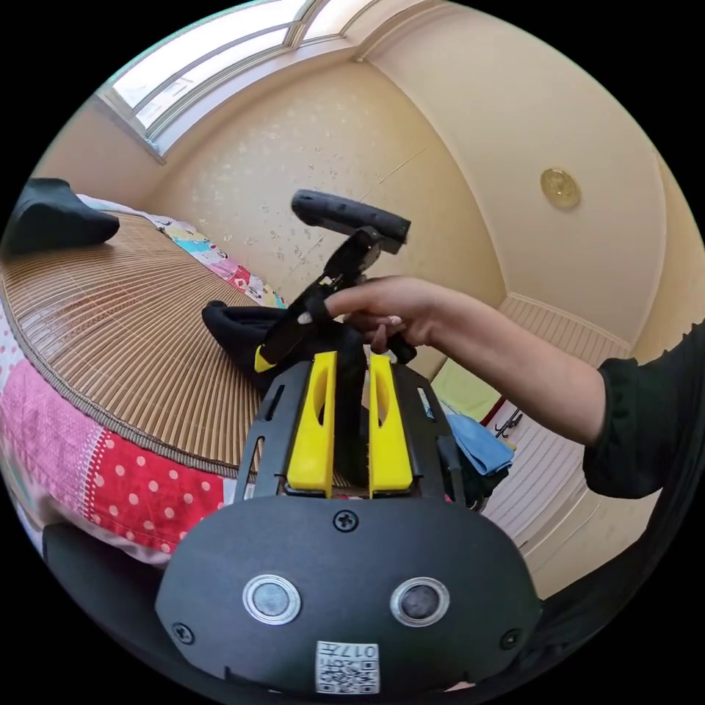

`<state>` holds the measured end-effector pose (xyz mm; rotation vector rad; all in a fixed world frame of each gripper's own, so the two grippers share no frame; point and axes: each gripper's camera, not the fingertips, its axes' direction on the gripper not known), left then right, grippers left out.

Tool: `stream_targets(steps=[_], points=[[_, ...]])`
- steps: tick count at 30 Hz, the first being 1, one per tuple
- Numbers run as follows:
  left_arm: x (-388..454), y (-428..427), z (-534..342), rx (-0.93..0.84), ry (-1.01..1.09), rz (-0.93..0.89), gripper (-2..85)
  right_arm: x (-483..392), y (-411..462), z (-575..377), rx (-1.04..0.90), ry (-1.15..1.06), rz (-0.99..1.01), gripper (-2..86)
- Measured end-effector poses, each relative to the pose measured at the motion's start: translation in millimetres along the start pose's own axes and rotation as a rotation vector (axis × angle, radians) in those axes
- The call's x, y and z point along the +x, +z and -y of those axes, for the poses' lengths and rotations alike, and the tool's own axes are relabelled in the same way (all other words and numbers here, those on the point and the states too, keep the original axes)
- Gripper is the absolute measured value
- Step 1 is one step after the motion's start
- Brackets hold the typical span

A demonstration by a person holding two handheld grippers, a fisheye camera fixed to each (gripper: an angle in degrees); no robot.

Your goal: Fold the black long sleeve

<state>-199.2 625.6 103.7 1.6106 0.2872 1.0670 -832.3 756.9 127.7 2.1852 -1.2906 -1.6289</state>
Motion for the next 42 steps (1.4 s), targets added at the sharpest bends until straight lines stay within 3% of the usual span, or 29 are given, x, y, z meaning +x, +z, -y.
stream_targets(steps=[5,10,13,16,20,27,31,34,38,42], points=[[-22.0,7.1,-1.9,-0.042,-0.055,-0.009,8.1,205.0,-67.5,-172.2,0.549,0.272,0.602,8.5],[-43.1,30.8,-12.2,-0.118,-0.121,-0.061,8.7,329.2,-11.5,-350.3,0.903,0.495,0.862,8.8],[-52.0,47.9,-19.3,-0.172,-0.142,-0.072,8.9,363.8,52.1,-413.5,0.894,0.692,0.885,9.7],[-57.7,64.1,-26.5,-0.232,-0.144,-0.079,9.8,379.7,96.5,-437.7,0.738,0.847,0.884,12.2],[-65.6,82.9,-38.2,-0.304,-0.181,-0.138,12.5,378.4,64.1,-485.7,0.904,0.884,0.895,14.9],[-63.9,146.0,-70.2,-0.524,-0.272,-0.204,18.5,325.0,8.7,-575.5,1.007,0.903,0.901,16.8],[-61.9,178.5,-80.1,-0.601,-0.302,-0.185,16.2,299.8,-1.9,-616.1,1.017,0.874,1.057,17.8],[-67.0,186.9,-88.8,-0.624,-0.359,-0.145,9.3,293.3,-12.1,-623.4,1.042,0.835,1.197,19.3],[-53.4,179.8,-114.5,-0.678,-0.465,-0.275,6.9,293.8,-29.9,-616.5,1.08,0.818,1.376,23.7],[4.6,159.7,-140.4,-0.778,-0.427,-0.404,6.5,301.6,-45.9,-605.7,1.117,0.785,1.552,26.5]])
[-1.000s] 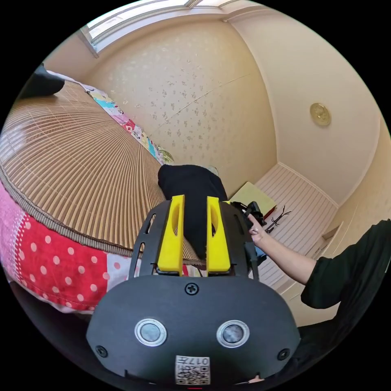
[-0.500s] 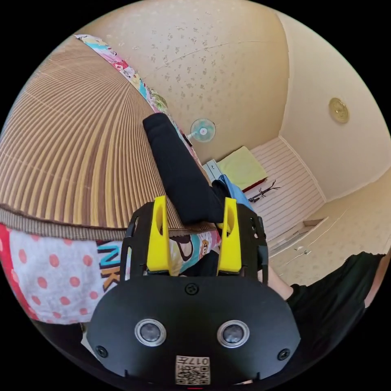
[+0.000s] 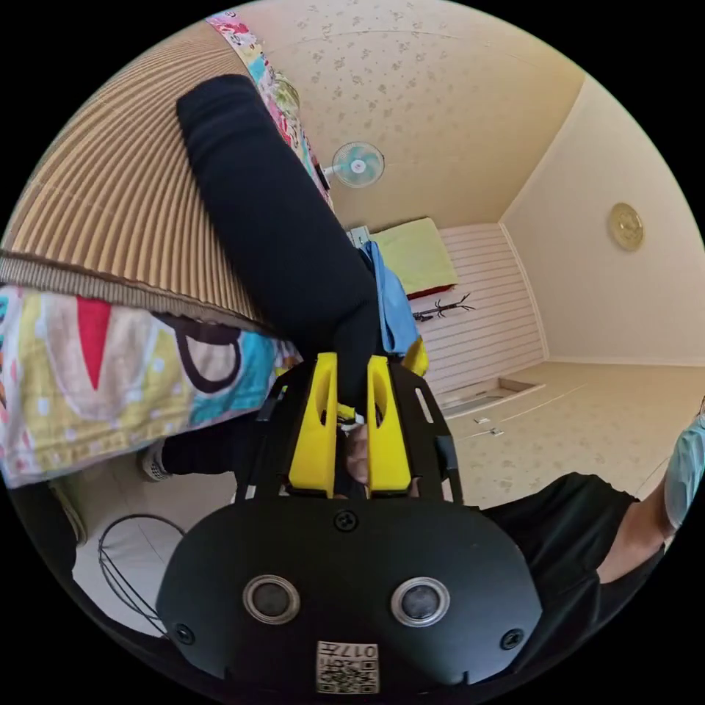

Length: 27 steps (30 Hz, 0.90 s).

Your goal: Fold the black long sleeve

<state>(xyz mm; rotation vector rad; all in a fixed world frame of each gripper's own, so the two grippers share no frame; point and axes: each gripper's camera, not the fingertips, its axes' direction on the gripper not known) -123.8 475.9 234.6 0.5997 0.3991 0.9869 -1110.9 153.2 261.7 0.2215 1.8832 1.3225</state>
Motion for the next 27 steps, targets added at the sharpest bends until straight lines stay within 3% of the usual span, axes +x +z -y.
stream_targets(steps=[3,5,7,11,15,20,24,27], points=[[35.1,22.6,-27.4,-0.075,0.066,-0.035,6.4,-16.7,3.9,8.9,0.017,0.018,0.173,24.7],[57.5,23.1,-41.3,-0.043,0.128,0.075,6.5,-38.1,-0.7,10.8,0.029,0.009,0.234,23.0],[74.7,22.0,-48.0,-0.033,0.196,0.153,6.7,-64.0,-3.2,12.5,-0.003,-0.049,0.18,22.0],[92.8,15.3,-64.3,0.014,0.354,0.09,8.3,-150.0,-22.8,33.6,-0.018,-0.261,0.122,20.0],[75.5,22.7,-76.2,-0.005,0.311,0.206,9.8,-259.2,-54.6,60.4,-0.008,-0.526,0.054,18.7],[49.7,38.3,-77.2,-0.025,0.219,0.157,10.1,-404.3,-136.0,72.1,0.088,-0.837,-0.07,16.8],[47.1,57.7,-78.7,-0.043,0.215,0.188,10.1,-422.8,-205.9,61.4,0.222,-0.869,-0.24,15.6],[44.7,69.1,-77.2,-0.043,0.2,0.19,10.1,-370.9,-274.5,44.6,0.373,-0.737,-0.391,14.4]])
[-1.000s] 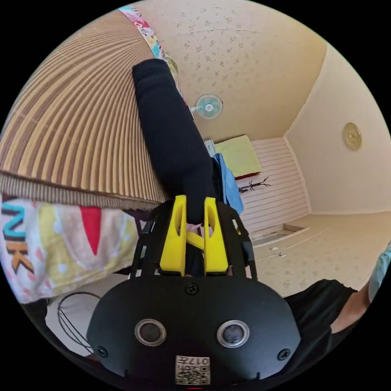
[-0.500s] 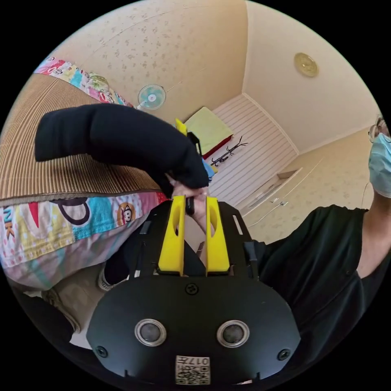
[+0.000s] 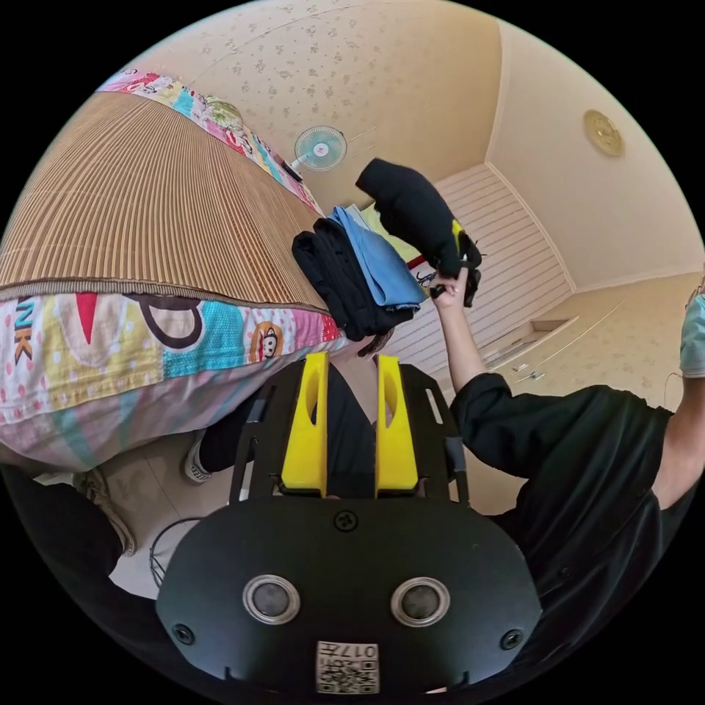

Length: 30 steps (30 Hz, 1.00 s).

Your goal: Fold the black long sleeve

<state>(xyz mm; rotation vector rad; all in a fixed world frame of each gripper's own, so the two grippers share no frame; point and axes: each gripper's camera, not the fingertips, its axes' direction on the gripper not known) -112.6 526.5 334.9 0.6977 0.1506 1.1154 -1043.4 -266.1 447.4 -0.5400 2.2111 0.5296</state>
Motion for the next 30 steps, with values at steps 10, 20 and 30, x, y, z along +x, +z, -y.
stream_targets(steps=[10,20,30], points=[[1.0,36.3,11.5,0.016,-0.062,0.05,10.1,37.6,-118.2,-192.6,0.198,0.341,-0.407,12.1],[27.4,31.3,20.5,0.221,-0.005,0.2,4.8,-113.1,-23.6,-301.8,0.204,-0.121,-0.653,1.0],[36.6,-61.3,10.4,0.436,0.014,0.654,-0.2,-88.2,204.5,-389.1,-0.302,-0.205,-0.447,0.3]])
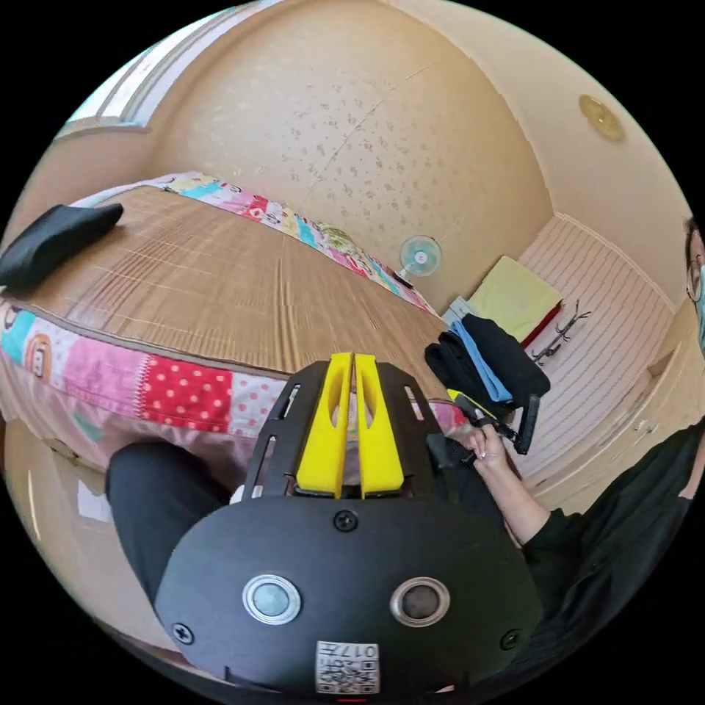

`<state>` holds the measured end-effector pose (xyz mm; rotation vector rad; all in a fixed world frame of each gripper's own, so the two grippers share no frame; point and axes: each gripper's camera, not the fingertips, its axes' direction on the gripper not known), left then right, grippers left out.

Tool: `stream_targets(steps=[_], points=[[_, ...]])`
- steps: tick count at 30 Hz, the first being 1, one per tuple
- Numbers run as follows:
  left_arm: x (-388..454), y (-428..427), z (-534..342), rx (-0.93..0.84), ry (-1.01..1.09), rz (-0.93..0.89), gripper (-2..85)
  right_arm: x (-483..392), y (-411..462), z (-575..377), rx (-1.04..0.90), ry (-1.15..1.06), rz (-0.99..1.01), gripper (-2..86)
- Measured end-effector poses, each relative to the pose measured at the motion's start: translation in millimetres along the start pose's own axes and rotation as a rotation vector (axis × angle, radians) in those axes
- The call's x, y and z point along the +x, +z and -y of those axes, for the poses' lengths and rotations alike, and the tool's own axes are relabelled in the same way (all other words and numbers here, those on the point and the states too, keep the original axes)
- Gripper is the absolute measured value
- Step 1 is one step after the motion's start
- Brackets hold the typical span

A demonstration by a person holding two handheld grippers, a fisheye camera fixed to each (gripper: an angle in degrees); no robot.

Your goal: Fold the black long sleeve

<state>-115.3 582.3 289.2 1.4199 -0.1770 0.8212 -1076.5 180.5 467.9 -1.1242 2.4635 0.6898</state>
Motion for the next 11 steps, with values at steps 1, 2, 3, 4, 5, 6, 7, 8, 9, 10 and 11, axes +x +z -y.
stream_targets(steps=[1,2,3,4,5,6,7,8,9,10,11], points=[[-8.0,-7.0,4.5,0.012,0.002,0.045,0.0,-8.3,11.3,-11.5,0.02,-0.035,0.0,0.3],[-26.0,-21.4,16.6,0.033,0.002,0.138,0.6,-11.5,21.0,-24.7,0.027,-0.035,0.001,0.3],[-45.2,-34.5,32.3,0.043,-0.001,0.23,2.8,-11.6,25.5,-31.8,0.026,-0.031,0.003,0.3],[-55.7,-40.8,42.0,0.044,-0.005,0.278,3.9,-9.0,32.6,-44.2,0.015,-0.018,0.015,0.3],[-76.9,-51.4,63.8,0.037,-0.014,0.373,6.8,-2.7,35.4,-51.3,0.005,0.005,0.046,0.3],[-98.0,-58.3,88.5,0.014,-0.02,0.463,9.5,0.8,35.5,-53.5,0.005,0.014,0.065,0.3],[-107.8,-60.2,100.7,0.001,-0.023,0.504,10.7,7.8,35.7,-57.9,0.009,0.03,0.094,0.3],[-128.0,-61.8,125.8,-0.025,-0.03,0.588,12.5,14.9,37.4,-63.2,0.011,0.057,0.102,0.3],[-145.7,-60.1,148.7,-0.044,-0.023,0.675,13.7,18.3,38.7,-66.2,0.01,0.075,0.102,0.3],[-153.6,-57.8,158.9,-0.052,-0.013,0.72,13.8,24.7,41.3,-72.2,0.006,0.104,0.111,0.3],[-169.1,-50.8,176.3,-0.072,0.007,0.803,13.9,29.7,42.7,-77.7,0.004,0.122,0.128,0.3]])
